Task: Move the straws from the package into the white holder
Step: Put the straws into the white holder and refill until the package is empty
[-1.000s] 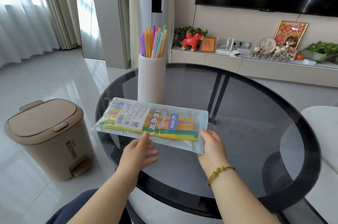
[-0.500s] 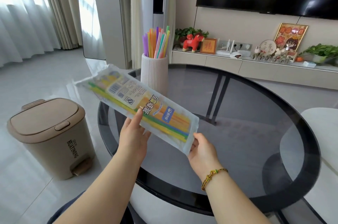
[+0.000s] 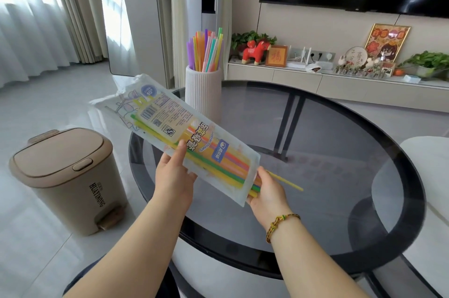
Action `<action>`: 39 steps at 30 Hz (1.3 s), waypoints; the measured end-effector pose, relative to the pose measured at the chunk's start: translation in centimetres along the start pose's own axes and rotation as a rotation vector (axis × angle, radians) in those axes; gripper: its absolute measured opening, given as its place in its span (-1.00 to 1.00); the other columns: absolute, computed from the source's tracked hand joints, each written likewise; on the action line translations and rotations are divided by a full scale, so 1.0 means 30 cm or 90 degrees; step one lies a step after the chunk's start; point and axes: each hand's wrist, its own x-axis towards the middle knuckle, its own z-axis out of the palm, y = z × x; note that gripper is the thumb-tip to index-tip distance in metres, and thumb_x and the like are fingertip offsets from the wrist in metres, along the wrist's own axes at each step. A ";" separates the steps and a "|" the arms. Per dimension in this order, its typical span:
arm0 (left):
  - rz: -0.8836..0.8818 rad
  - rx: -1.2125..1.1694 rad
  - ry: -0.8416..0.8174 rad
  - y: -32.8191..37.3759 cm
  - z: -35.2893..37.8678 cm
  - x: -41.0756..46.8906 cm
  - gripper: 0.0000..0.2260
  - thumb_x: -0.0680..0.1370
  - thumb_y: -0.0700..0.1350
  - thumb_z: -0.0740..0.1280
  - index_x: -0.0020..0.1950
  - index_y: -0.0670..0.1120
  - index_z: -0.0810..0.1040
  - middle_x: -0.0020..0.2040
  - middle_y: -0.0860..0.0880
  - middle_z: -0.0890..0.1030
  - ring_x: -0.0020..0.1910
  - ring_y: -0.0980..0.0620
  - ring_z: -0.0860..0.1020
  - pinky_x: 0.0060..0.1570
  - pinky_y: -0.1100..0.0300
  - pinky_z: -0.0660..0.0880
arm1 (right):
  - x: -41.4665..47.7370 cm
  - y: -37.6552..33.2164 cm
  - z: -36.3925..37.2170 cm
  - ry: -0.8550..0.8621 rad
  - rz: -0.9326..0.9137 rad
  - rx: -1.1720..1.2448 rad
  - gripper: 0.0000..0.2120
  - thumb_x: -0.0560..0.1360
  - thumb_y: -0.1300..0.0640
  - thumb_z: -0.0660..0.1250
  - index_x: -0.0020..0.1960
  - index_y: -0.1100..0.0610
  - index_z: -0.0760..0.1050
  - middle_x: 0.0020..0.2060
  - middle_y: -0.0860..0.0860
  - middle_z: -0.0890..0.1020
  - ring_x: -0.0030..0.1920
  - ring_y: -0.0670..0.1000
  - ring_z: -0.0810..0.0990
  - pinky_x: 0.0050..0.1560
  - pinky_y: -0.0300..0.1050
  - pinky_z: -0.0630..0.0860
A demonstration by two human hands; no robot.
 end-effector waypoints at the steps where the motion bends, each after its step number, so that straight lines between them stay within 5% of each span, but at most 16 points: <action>1: -0.007 -0.005 0.003 -0.003 -0.003 0.003 -0.88 0.55 -0.13 0.19 -0.02 -0.02 0.51 0.04 -0.03 0.60 0.10 -0.09 0.54 0.17 -0.12 0.43 | 0.002 -0.002 -0.001 0.014 -0.019 -0.045 -0.84 0.56 0.10 0.11 -0.05 0.09 0.46 -0.17 0.05 0.59 -0.17 0.04 0.60 -0.23 -0.07 0.56; 7: -0.115 -0.024 0.090 -0.036 -0.044 0.016 -0.94 0.54 -0.17 0.22 -0.05 -0.06 0.48 -0.11 -0.01 0.60 -0.15 0.04 0.58 -0.20 0.11 0.50 | 0.024 0.003 -0.015 0.098 -0.134 -0.289 -0.89 0.56 0.14 0.11 -0.13 0.11 0.36 -0.26 0.01 0.50 -0.25 0.04 0.54 -0.43 -0.17 0.42; 12: -0.192 0.049 0.041 -0.039 -0.093 0.001 -0.90 0.55 -0.12 0.19 -0.11 -0.06 0.47 -0.14 -0.07 0.61 -0.17 0.00 0.59 -0.27 0.12 0.49 | 0.044 -0.004 -0.033 0.164 -0.216 -0.416 -0.87 0.54 0.18 0.10 -0.15 0.18 0.35 -0.36 0.02 0.44 -0.29 0.04 0.42 -0.30 -0.14 0.38; 17: -0.267 0.360 -0.072 0.005 -0.126 -0.058 -0.73 0.54 -0.01 0.19 -0.17 -0.18 0.52 -0.39 -0.09 0.67 -0.47 0.06 0.61 -0.58 0.30 0.46 | 0.060 -0.027 -0.055 0.207 -0.243 -0.459 -0.85 0.54 0.19 0.11 -0.16 0.22 0.37 -0.38 0.02 0.42 -0.19 0.11 0.42 -0.16 -0.10 0.32; 19: -0.200 0.575 -0.096 0.017 -0.134 -0.086 -0.67 0.53 0.01 0.21 -0.32 -0.16 0.52 -0.57 0.00 0.60 -0.64 0.11 0.48 -0.66 0.36 0.30 | 0.064 -0.034 -0.061 0.213 -0.240 -0.459 -0.86 0.54 0.19 0.12 -0.16 0.21 0.38 -0.30 0.08 0.46 -0.16 0.11 0.42 -0.15 -0.10 0.32; 22: 0.112 0.830 -0.041 0.005 -0.140 -0.100 -0.61 0.48 -0.04 0.28 -0.55 -0.05 0.36 -0.70 0.03 0.37 -0.61 0.05 0.35 -0.53 0.24 0.27 | 0.065 -0.039 -0.070 0.209 -0.234 -0.468 -0.85 0.55 0.19 0.11 -0.15 0.21 0.38 -0.35 0.02 0.45 -0.17 0.10 0.42 -0.15 -0.10 0.34; 24: 0.397 0.935 -0.033 -0.013 -0.126 -0.105 -0.64 0.46 -0.03 0.29 -0.54 -0.04 0.34 -0.63 0.05 0.33 -0.55 0.01 0.34 -0.52 0.21 0.21 | 0.065 -0.041 -0.075 0.202 -0.234 -0.490 -0.84 0.55 0.18 0.10 -0.15 0.20 0.39 -0.39 -0.04 0.41 -0.21 0.07 0.42 -0.17 -0.10 0.36; 26: 0.591 0.989 -0.137 -0.047 -0.116 -0.088 -0.79 0.42 0.02 0.26 -0.35 -0.05 0.54 -0.43 0.01 0.58 -0.36 -0.01 0.55 -0.38 0.24 0.32 | 0.061 -0.043 -0.075 0.192 -0.238 -0.522 -0.84 0.55 0.17 0.10 -0.15 0.20 0.38 -0.40 -0.04 0.41 -0.29 0.02 0.40 -0.21 -0.12 0.35; 28: 0.500 1.094 -0.232 -0.087 -0.098 -0.062 -0.66 0.48 0.10 0.21 0.15 -0.04 0.50 0.17 -0.08 0.58 0.22 -0.04 0.47 0.22 0.20 0.24 | 0.055 -0.043 -0.078 0.187 -0.248 -0.552 -0.83 0.55 0.15 0.10 -0.15 0.20 0.38 -0.41 -0.05 0.41 -0.34 -0.02 0.38 -0.30 -0.17 0.34; 30: 0.390 1.177 -0.251 -0.125 -0.117 -0.022 -0.49 0.52 0.18 0.09 0.42 0.02 0.16 0.48 -0.02 0.20 0.46 0.03 0.10 0.41 0.16 -0.13 | 0.048 -0.049 -0.088 0.195 -0.255 -0.580 -0.82 0.55 0.13 0.11 -0.16 0.20 0.38 -0.41 -0.05 0.40 -0.31 0.01 0.40 -0.36 -0.17 0.31; 36: 0.336 1.217 -0.277 -0.150 -0.133 0.025 -0.45 0.51 0.24 -0.01 0.45 0.09 0.00 0.52 0.03 0.02 0.49 0.06 -0.06 0.42 0.14 -0.23 | 0.061 -0.094 -0.153 0.245 -0.247 -0.595 -0.76 0.55 0.13 0.12 -0.08 0.28 0.45 -0.41 -0.03 0.39 -0.21 0.11 0.42 -0.21 -0.08 0.37; 39: 0.340 1.210 -0.271 -0.150 -0.135 0.023 -0.46 0.52 0.24 -0.01 0.45 0.08 0.01 0.52 0.03 0.03 0.49 0.06 -0.05 0.42 0.14 -0.22 | 0.061 -0.116 -0.184 0.245 -0.244 -0.612 -0.73 0.55 0.13 0.12 0.08 0.30 0.45 -0.25 0.08 0.50 -0.23 0.11 0.44 -0.33 -0.15 0.43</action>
